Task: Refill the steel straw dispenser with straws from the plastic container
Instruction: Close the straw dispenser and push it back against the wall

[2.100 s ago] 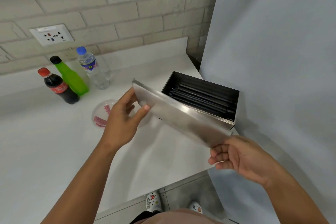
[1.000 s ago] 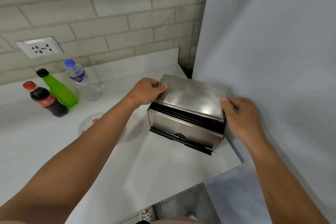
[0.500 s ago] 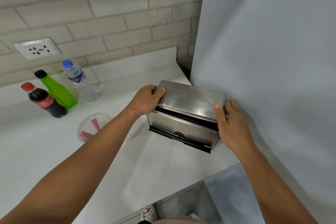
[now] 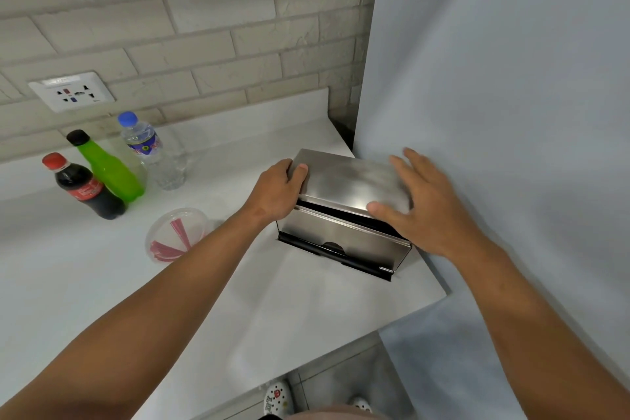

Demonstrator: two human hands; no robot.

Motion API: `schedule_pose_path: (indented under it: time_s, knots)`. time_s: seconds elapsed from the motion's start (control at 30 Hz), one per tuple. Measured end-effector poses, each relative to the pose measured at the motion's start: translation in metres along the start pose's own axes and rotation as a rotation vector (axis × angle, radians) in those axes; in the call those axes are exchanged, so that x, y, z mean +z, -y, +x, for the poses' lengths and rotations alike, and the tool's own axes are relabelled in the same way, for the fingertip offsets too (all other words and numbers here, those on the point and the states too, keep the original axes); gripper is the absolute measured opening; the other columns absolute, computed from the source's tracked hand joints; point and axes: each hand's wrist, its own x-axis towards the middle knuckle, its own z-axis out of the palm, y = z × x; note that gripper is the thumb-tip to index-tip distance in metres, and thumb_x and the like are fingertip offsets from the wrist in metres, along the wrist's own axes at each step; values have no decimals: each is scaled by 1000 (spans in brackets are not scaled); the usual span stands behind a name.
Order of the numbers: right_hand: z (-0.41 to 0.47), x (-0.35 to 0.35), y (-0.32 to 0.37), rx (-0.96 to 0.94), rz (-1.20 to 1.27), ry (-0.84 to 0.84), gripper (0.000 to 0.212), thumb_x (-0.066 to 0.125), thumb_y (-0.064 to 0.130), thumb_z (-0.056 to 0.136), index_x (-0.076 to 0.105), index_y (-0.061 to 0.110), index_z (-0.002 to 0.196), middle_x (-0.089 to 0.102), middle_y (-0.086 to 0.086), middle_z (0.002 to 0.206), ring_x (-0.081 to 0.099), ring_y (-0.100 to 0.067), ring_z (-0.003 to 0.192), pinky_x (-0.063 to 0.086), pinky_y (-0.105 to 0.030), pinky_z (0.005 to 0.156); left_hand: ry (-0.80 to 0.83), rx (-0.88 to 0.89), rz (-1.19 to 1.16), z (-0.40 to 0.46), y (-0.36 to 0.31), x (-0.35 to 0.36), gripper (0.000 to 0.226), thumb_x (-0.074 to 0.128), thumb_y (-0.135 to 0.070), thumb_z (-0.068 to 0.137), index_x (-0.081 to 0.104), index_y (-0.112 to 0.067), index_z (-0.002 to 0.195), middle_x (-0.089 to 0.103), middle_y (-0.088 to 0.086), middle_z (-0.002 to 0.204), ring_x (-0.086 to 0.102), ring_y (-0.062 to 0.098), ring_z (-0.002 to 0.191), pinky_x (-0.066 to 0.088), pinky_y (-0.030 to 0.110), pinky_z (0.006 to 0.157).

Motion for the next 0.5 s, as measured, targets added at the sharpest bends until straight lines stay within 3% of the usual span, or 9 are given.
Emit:
schedule_pose_path:
  time_s: [0.1, 0.17, 0.23, 0.3, 0.37, 0.43, 0.5]
  knots:
    - [22, -5, -3, -103, -120, 264, 114, 40, 96, 69, 15, 38, 164, 4, 0, 176, -5, -29, 162, 4, -54, 128, -5, 13, 18, -2, -1, 0, 39, 38, -43, 110, 62, -14, 100, 62, -7, 84, 58, 6, 75, 39, 20, 60]
    - [32, -5, -8, -97, -178, 358, 116, 43, 97, 69, 13, 38, 164, 8, -1, 175, 2, -31, 161, 8, -53, 128, -2, 30, 33, -2, 0, 0, 34, 38, -41, 110, 59, -18, 96, 61, -8, 83, 58, 10, 75, 38, 19, 60]
    - [36, -3, -13, -136, -181, 336, 110, 53, 88, 75, 19, 34, 163, 17, -4, 173, 13, -31, 159, 14, -50, 128, 13, 75, 67, -3, -1, -3, 30, 39, -38, 111, 59, -18, 100, 64, -3, 90, 62, 21, 85, 41, 19, 66]
    - [35, -2, -16, -181, -183, 308, 107, 58, 84, 77, 23, 31, 163, 22, -6, 171, 21, -30, 156, 19, -48, 127, 45, 165, 155, -3, -2, -8, 38, 39, -37, 111, 57, -10, 131, 66, 9, 122, 61, 29, 114, 46, 24, 90]
    - [35, -2, -19, -196, -184, 319, 110, 54, 88, 74, 24, 31, 163, 24, -5, 170, 24, -29, 155, 21, -47, 126, 102, 275, 299, -3, -4, -12, 56, 42, -43, 110, 41, -10, 155, 49, 15, 155, 45, 33, 143, 38, 36, 114]
    - [34, -3, -22, -194, -171, 328, 113, 49, 91, 70, 25, 31, 163, 24, -3, 171, 25, -28, 154, 23, -47, 126, 170, 392, 434, -4, -9, -16, 69, 43, -56, 106, 31, -18, 162, 29, 15, 170, 23, 36, 157, 25, 46, 126]
    - [33, -2, -25, -188, -142, 309, 111, 47, 93, 71, 29, 31, 161, 27, -1, 170, 26, -26, 154, 23, -44, 126, 236, 481, 568, -4, -16, -14, 78, 39, -68, 101, 26, -24, 164, 20, 12, 174, 11, 36, 161, 16, 51, 128]
